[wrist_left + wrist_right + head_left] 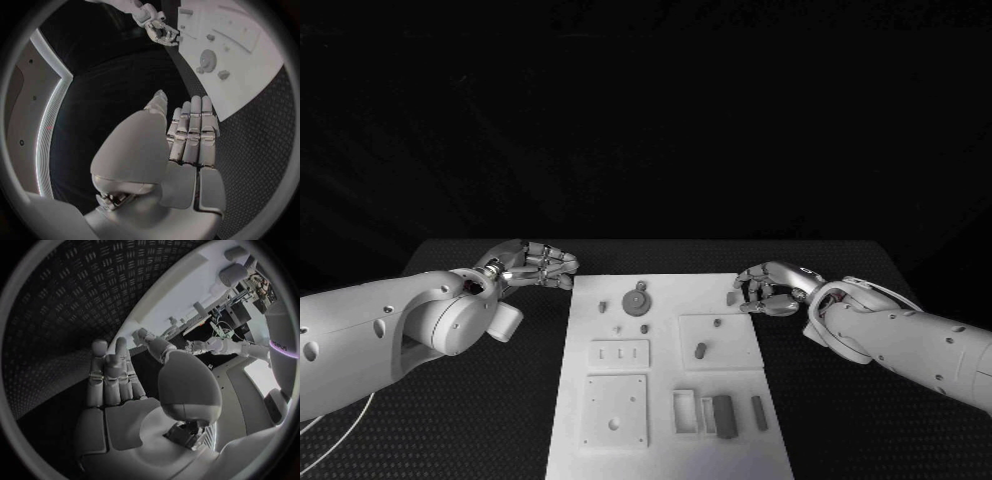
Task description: Assemble the parts on the task board
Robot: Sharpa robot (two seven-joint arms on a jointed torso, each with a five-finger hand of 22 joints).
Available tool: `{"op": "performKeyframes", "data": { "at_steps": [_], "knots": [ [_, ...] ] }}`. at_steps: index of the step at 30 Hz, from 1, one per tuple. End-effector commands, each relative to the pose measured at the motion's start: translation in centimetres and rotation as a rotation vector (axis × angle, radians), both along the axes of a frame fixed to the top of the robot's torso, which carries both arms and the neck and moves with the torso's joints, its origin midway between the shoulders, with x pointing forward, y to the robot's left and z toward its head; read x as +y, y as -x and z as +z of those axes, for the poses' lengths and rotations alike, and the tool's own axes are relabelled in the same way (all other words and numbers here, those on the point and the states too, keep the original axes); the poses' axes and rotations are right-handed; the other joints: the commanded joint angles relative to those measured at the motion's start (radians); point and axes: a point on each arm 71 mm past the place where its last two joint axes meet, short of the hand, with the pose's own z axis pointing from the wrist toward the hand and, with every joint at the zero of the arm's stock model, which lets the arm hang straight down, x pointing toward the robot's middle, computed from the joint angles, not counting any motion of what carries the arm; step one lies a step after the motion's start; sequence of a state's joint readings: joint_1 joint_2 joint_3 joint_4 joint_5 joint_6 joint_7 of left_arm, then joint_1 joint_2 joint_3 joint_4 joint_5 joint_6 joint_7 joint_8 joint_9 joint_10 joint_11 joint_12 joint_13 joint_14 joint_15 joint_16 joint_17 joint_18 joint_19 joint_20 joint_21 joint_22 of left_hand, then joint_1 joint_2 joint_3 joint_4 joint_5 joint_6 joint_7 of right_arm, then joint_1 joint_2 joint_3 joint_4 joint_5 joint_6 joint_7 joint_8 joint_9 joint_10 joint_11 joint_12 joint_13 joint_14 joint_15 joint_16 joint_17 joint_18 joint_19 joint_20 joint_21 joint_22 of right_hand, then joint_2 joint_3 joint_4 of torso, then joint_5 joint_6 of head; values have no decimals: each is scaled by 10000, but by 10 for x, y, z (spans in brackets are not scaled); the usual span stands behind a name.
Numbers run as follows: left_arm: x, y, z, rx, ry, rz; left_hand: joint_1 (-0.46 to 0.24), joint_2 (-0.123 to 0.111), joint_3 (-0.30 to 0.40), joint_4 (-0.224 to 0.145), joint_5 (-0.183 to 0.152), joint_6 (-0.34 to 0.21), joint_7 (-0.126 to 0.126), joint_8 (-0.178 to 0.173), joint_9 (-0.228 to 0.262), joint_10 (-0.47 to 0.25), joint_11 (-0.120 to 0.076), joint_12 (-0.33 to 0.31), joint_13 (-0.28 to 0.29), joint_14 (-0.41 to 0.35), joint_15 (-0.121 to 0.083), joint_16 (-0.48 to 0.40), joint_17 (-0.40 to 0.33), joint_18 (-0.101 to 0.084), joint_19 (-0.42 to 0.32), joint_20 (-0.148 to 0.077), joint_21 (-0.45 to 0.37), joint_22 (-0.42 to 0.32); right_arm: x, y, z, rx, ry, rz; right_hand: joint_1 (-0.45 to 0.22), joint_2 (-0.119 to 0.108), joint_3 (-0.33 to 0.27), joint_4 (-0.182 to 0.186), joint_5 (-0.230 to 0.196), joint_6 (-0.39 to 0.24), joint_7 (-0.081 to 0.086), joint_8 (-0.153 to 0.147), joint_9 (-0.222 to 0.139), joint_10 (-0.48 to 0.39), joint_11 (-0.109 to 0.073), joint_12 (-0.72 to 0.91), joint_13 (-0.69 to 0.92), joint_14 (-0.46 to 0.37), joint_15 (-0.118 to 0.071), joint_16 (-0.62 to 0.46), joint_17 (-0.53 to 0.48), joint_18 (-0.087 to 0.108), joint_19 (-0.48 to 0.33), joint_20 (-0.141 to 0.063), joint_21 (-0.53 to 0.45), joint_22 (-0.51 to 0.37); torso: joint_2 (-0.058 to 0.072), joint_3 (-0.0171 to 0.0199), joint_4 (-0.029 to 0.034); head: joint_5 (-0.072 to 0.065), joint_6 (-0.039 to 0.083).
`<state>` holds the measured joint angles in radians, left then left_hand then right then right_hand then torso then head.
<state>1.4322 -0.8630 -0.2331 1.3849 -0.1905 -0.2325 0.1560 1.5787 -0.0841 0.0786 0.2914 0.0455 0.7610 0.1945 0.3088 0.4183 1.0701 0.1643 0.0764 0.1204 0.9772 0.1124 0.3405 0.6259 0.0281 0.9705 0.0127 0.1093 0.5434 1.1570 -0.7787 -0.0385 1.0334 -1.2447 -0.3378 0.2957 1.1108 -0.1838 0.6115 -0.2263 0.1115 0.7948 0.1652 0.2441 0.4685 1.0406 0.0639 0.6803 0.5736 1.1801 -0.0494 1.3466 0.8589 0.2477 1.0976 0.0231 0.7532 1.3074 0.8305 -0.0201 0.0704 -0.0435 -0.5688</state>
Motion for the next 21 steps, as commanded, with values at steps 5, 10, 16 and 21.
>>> {"op": "performKeyframes", "data": {
  "at_steps": [5, 10, 16, 21],
  "knots": [
    [-2, 0, 1, -77, 41, -221, -20, -112, -28, -12, 53, -26, 199, -39, -12, 32, 15, -52, 10, -31, 16, -70, 16, 26, -4, 14, -65, -14, 6, 1, -6, 99, 59, 332, -6, 51, -46, -53, 11, 233, 88, 104, 8, 152, -30, -116, -70, 103, 1, 26, 32, 141, 132, -10, 99, 215, -11, -18, 10, 23, -31],
    [-2, 0, 1, -72, 40, -224, -21, -111, -29, -12, 53, -26, 199, -39, -13, 32, 15, -53, 10, -32, 17, -73, 19, 26, -4, 14, -67, -14, 7, 1, -10, 129, 66, 282, -25, 64, -60, -45, 10, 265, 79, 124, 19, 184, -38, -138, -92, 127, -6, 38, 40, 141, 156, -20, 116, 216, -8, -19, -5, 45, -50],
    [-2, 1, 1, -72, 34, -225, -23, -108, -29, -12, 53, -26, 199, -39, -13, 32, 15, -54, 11, -32, 17, -77, 23, 26, -4, 15, -68, -14, 11, 2, -12, -54, 11, 246, -52, 99, -73, -31, 13, 371, 45, 188, 54, 240, -67, -176, -129, 154, -34, 42, 47, 141, 178, -38, 137, 216, -10, -23, -2, 64, -72],
    [-2, 1, 1, -68, 37, -238, -24, -108, -29, -12, 53, -26, 199, -39, -14, 33, 15, -55, 11, -32, 18, -79, 26, 26, -4, 15, -70, -14, 12, 1, -12, -217, -8, 147, -89, 166, -90, -21, 13, 620, -33, 335, 139, 282, -135, -236, -178, 182, -98, 36, 55, 141, 191, -55, 160, 216, -11, -29, 6, 55, -77]
  ]
}}
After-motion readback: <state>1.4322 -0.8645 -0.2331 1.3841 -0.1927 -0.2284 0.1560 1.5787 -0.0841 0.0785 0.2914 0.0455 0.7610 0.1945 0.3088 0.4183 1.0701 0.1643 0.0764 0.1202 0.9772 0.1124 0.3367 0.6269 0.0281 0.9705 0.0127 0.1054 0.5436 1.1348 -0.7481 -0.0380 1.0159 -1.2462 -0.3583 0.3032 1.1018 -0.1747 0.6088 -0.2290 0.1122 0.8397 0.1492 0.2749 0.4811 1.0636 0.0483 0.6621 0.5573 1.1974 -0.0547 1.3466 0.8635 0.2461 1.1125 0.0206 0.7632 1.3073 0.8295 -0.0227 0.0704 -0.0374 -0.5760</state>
